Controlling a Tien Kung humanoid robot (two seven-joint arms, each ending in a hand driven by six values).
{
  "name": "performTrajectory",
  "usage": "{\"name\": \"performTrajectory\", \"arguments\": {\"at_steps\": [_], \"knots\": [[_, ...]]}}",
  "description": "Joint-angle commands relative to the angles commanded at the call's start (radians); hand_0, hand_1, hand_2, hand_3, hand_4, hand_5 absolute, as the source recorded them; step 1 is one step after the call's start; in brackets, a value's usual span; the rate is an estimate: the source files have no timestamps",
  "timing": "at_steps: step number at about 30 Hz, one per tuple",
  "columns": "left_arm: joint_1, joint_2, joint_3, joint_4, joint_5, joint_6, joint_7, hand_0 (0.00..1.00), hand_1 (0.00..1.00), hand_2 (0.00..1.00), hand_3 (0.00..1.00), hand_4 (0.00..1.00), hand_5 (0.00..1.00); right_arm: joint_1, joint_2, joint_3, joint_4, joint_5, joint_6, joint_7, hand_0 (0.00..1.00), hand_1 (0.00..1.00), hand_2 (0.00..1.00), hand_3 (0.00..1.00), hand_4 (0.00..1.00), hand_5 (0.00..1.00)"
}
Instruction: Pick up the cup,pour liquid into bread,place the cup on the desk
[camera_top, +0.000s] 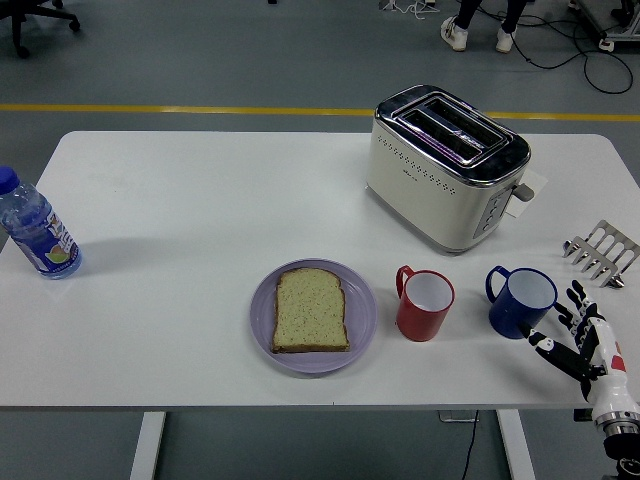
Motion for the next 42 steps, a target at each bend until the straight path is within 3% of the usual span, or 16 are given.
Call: {"name": "performTrajectory", "arguments": {"at_steps": [15, 42], "knots": [[-0.007, 0.000, -0.014, 0.000, 0.002, 0.000, 0.000, 0.635, 0.647, 0.657, 0.553, 0.324, 0.839, 0.083, 0.036, -0.048, -0.087, 0.027, -0.033, 0.043, 0.949, 0.888, 0.980, 0.998, 0.998, 0.190], [-0.022, 0.000, -0.039, -0.001, 0.010, -0.001, -0.001, 0.635, 0.646, 0.657, 0.553, 0.325, 0.840, 0.152, 0.076, -0.079, -0.196, 0.076, -0.058, 0.135, 0.953, 0.886, 0.983, 0.998, 0.993, 0.161]]}}
